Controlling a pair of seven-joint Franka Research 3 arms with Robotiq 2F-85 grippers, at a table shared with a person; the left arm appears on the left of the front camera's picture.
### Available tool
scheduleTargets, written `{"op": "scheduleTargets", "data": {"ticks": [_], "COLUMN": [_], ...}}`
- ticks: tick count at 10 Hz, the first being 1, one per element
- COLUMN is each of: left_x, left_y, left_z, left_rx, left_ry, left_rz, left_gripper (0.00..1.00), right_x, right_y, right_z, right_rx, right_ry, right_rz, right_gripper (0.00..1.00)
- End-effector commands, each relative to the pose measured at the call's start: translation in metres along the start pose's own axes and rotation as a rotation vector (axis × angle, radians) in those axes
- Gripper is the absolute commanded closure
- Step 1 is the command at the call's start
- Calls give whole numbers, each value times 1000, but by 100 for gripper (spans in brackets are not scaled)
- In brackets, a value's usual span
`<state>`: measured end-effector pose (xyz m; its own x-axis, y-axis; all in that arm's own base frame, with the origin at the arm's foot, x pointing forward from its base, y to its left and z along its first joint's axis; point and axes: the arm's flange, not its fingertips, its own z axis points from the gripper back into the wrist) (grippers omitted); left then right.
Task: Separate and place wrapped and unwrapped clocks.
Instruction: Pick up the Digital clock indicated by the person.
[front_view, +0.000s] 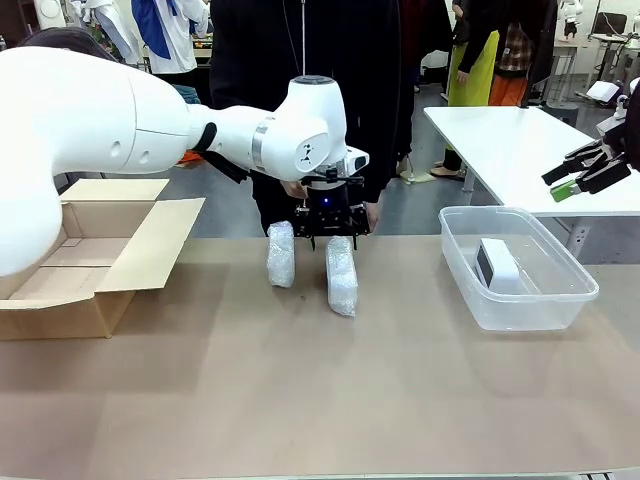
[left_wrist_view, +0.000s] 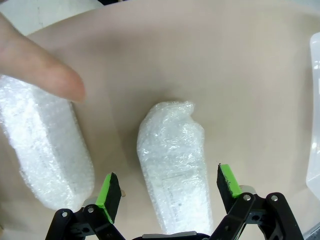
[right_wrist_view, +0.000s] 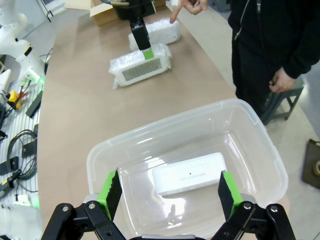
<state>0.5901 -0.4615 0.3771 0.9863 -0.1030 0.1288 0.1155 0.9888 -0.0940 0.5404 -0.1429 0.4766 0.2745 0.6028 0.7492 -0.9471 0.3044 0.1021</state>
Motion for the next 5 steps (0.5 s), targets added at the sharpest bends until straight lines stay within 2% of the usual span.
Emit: {"op": "scheduleTargets", "data": {"ticks": [1,5], "left_x": [12,13], "left_y": [-12,-11], "left_z": [-4,-13], "left_rx": [5,-8], "left_ry": [3,27], "left_rz": [0,3], "left_gripper": [0,0], "right_x": [1,1], "right_y": [1,1], "right_z": [-2,-2], "right_rx": [-10,-10], "right_ry": [5,5], "right_rz": [-7,-7], "right_gripper": [0,0]}}
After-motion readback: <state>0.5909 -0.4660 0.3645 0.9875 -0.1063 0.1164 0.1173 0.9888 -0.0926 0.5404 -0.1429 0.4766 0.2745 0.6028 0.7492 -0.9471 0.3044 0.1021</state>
